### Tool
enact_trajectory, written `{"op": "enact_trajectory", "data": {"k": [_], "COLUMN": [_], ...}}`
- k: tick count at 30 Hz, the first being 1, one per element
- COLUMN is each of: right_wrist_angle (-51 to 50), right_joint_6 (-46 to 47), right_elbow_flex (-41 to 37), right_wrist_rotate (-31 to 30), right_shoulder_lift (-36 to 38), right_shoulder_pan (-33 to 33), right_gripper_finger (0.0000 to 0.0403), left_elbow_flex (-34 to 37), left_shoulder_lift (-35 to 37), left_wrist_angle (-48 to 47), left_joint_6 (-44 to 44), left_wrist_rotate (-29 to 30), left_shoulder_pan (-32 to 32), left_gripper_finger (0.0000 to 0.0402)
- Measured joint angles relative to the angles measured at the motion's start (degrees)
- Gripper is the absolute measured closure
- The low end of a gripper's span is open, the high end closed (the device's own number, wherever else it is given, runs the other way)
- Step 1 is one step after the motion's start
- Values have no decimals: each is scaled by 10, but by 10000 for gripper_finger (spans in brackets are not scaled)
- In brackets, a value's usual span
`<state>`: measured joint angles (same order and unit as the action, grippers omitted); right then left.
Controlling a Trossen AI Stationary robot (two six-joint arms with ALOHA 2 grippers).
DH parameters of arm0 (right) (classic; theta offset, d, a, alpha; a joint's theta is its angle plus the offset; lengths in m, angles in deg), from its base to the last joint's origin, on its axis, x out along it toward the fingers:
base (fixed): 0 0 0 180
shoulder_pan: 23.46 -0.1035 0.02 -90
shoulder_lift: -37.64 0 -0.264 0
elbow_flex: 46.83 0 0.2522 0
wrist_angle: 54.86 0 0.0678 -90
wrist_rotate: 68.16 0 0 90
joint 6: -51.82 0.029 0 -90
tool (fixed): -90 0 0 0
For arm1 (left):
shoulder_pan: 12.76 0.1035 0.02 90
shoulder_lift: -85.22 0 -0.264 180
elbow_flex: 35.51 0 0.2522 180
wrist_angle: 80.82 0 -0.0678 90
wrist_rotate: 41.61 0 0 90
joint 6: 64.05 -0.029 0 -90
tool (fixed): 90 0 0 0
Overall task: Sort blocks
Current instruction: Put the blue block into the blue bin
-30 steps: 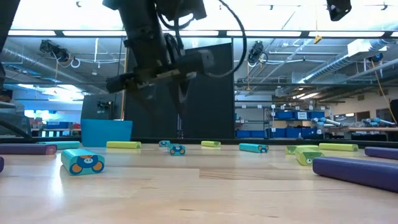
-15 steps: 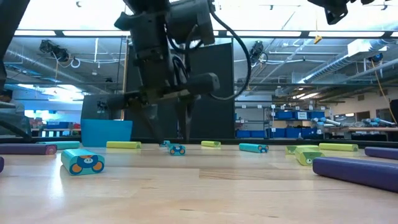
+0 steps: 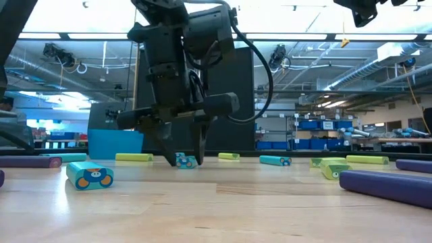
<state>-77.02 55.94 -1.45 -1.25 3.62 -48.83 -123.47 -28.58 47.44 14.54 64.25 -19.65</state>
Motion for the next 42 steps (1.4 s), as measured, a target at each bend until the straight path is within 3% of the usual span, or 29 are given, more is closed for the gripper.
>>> {"op": "enact_trajectory", "data": {"k": [8,15,22,26,32,34,42], "right_wrist_angle": [2,3,3,3,6,6,7], "right_joint_6": [2,2,12,15,13,13,7], "right_elbow_flex": [0,0,0,0,0,0,0], "right_wrist_rotate": [0,0,0,0,-7,-9,-10], "right_shoulder_lift": [0,0,0,0,0,0,-2], "right_shoulder_pan": [0,0,0,0,0,0,0], "right_gripper_finger": [185,186,186,186,186,186,186], "left_elbow_flex": [1,-6,-71,-127,-212,-213,-123], "left_shoulder_lift": [0,-2,-5,-5,1,19,131], "left_wrist_angle": [-11,-11,-51,-122,-383,-424,-424], "left_joint_6": [-32,-77,-121,-137,-97,-95,-138], "left_wrist_rotate": [11,33,119,168,237,241,238], "left_shoulder_pan": [0,0,1,2,27,43,127], "left_gripper_finger": [300,301,301,301,301,301,301]}}
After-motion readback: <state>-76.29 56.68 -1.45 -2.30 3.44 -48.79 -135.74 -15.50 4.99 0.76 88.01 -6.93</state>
